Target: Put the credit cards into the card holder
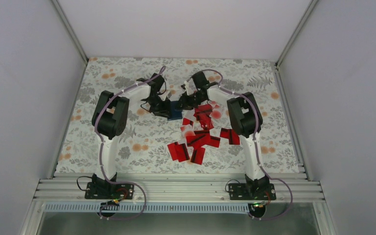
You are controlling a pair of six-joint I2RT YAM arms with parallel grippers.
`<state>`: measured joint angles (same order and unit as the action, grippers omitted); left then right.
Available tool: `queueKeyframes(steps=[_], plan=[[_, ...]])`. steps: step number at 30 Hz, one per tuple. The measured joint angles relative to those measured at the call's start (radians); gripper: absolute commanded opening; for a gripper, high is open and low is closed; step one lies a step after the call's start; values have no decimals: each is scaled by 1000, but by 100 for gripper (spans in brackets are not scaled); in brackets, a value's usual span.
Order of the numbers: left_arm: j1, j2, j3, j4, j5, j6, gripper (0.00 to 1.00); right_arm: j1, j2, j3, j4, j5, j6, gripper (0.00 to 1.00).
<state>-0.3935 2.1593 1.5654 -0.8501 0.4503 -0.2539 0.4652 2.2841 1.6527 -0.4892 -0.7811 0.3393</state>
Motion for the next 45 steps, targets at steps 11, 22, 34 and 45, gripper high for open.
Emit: queueKeyframes(steps=[11,22,34,45], plan=[[-2,0,0,0,-2,0,26,9,30,61,-34,56,14,8],[-2,11,17,-18,-2,0,26,28,-18,-10,35,140,7,4],[-2,28,46,-47,6,0,26,71,-100,-139,167,279,-38,4],[-2,49,79,-75,22,0,26,115,-197,-336,381,433,-58,4]])
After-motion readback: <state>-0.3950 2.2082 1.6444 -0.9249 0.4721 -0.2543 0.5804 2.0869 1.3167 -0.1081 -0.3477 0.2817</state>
